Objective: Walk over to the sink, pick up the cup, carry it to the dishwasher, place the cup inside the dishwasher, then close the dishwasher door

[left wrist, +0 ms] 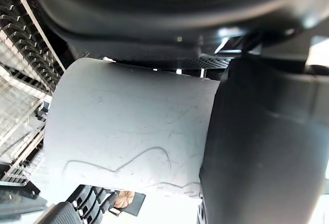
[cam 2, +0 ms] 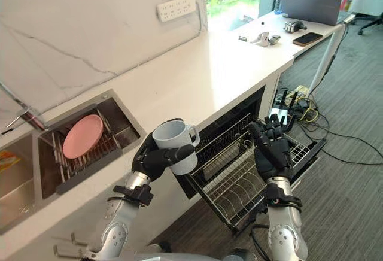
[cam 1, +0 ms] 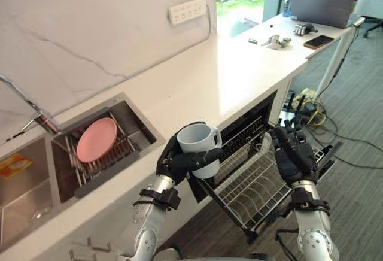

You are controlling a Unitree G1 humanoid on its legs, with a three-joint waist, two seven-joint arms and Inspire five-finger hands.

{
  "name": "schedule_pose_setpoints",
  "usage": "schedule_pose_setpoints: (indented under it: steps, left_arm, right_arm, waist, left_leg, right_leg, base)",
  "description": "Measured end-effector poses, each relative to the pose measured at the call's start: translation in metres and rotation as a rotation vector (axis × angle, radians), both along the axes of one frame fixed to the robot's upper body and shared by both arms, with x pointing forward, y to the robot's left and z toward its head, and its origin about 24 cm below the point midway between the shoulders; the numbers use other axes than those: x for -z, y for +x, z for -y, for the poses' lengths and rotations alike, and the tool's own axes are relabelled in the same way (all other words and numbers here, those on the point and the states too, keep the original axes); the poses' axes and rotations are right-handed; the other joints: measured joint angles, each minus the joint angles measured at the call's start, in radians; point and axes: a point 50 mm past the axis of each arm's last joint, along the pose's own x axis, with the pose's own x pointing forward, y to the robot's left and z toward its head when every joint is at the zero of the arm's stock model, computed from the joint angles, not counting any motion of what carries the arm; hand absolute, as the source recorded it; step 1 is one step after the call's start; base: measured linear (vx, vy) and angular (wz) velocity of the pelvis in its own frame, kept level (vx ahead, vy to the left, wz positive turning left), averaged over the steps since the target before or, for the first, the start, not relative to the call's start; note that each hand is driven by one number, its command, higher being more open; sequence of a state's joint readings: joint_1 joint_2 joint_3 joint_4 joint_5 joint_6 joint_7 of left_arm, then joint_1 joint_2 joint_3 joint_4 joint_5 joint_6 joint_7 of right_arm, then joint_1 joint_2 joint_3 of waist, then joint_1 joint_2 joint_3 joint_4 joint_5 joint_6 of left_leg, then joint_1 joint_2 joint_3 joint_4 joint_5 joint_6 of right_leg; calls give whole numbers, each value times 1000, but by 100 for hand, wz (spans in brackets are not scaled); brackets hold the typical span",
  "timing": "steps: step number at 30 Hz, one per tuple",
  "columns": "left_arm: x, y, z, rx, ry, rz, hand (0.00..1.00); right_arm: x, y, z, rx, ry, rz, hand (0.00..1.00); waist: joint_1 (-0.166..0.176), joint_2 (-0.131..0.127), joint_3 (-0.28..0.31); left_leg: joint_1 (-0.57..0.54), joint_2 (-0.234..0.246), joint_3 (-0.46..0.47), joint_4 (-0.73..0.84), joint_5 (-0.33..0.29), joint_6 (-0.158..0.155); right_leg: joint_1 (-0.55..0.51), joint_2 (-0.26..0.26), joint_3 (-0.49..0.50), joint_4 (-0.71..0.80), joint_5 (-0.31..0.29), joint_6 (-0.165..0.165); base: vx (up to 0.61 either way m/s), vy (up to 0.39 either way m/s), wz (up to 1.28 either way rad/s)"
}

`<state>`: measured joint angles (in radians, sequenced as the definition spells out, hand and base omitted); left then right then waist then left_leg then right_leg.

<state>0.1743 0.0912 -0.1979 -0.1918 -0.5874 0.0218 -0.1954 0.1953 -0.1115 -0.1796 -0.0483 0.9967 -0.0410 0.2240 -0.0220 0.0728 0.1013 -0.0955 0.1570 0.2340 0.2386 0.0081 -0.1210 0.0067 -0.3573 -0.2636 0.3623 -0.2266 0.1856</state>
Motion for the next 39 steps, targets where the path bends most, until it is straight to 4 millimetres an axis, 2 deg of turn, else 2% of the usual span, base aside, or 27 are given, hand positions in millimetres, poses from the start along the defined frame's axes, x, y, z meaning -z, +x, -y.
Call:
schedule_pose_setpoints:
  steps: [2, 5, 7, 10, 12, 14, 17, 20, 22, 24, 27, 33, 35, 39]
  left_arm:
    - [0, 2, -9, -22, 21, -3, 0]
    - [-3, 2, -8, -15, 19, 7, 0]
    - [-7, 1, -2, 8, 13, 26, 0]
    - [-22, 4, 18, 93, 11, 94, 0]
    - [-28, 6, 22, 109, 15, 120, 0]
    - [-32, 10, 22, 102, 28, 137, 0]
    - [-39, 17, 21, 60, 94, 165, 0]
    - [-43, 24, 14, -1, 185, 194, 0]
    - [-45, 30, 8, -54, 355, 257, 0]
    - [-49, 33, 6, -79, 470, 304, 0]
    - [-56, 37, 5, -97, 576, 373, 0]
    - [-60, 39, 2, -166, 694, 424, 0]
    - [-60, 39, 1, -181, 710, 430, 0]
    - [-60, 38, 2, -204, 718, 433, 0]
  right_arm:
    - [1, 4, -15, -53, 24, -3, 100]
    - [3, 8, -33, -114, 51, 0, 100]
    - [3, 9, -38, -131, 61, -1, 100]
    - [2, 8, -34, -105, 68, 6, 100]
    - [1, 7, -30, -86, 72, 15, 100]
    - [-1, 4, -27, -81, 65, 31, 100]
    - [-14, 4, -29, -143, 42, 109, 100]
    - [-28, 7, -44, -264, -2, 201, 100]
    - [-35, 13, -55, -361, -17, 251, 100]
    - [-42, 18, -61, -427, -37, 287, 100]
    - [-47, 21, -64, -477, -59, 312, 100]
    - [-49, 23, -69, -511, -68, 300, 100]
    - [-49, 23, -73, -509, -125, 271, 100]
    - [-42, 24, -83, -482, -384, 161, 100]
  waist:
    - [-6, -23, -12]
    - [7, -26, -12]
    - [6, -27, -13]
    - [-7, -35, -9]
    - [-25, -36, -8]
    - [-24, -37, -9]
    - [-23, -35, -10]
    - [-20, -52, -5]
    - [-15, -63, -4]
    - [-10, -63, -4]
    - [6, -63, -4]
    - [5, -64, -5]
    - [5, -64, -5]
    - [5, -64, -5]
  left_leg:
    - [7, -39, 10, -30, -1, 13]
    - [49, -59, 8, -65, 1, 17]
    - [69, -58, 11, -87, 7, 12]
    - [96, -56, 24, -150, 34, 8]
    - [118, -57, 41, -187, 45, 8]
    - [140, -56, 72, -217, 49, 11]
    - [150, -56, 104, -245, 56, 21]
    - [154, -59, 119, -272, 71, 29]
    - [154, -58, 122, -289, 83, 31]
    - [154, -59, 125, -307, 95, 35]
    - [154, -60, 129, -322, 106, 37]
    - [145, -57, 131, -325, 114, 35]
    - [140, -54, 132, -325, 118, 33]
    - [137, -42, 133, -325, 126, 29]
  right_leg:
    - [6, -25, 26, -31, 16, 12]
    - [55, -29, 20, -75, 44, 38]
    - [70, -24, 16, -88, 48, 43]
    - [80, -9, 15, -131, 76, 37]
    - [81, -3, 15, -152, 103, 23]
    - [79, 1, 15, -174, 133, 15]
    - [67, 8, 12, -208, 189, -1]
    - [58, 12, -6, -230, 223, -2]
    - [56, 20, -17, -250, 247, -7]
    - [53, 25, -22, -265, 264, -10]
    - [51, 28, -34, -280, 279, -8]
    - [51, 34, -51, -303, 281, -7]
    - [51, 38, -54, -312, 281, -7]
    - [50, 50, -64, -318, 281, -7]
  base:
    - [119, 248, 6]
    - [71, 80, 8]
    - [37, -17, -4]
    - [4, -28, -12]
    - [1, 35, -31]
    - [-2, 60, -45]
    - [-21, 81, -30]
    - [-25, 50, -13]
    - [-23, 23, -4]
    - [0, 0, 0]
    - [-13, 13, -3]
    - [-6, -6, -1]
    - [-11, -13, -2]
    - [-35, -26, -2]
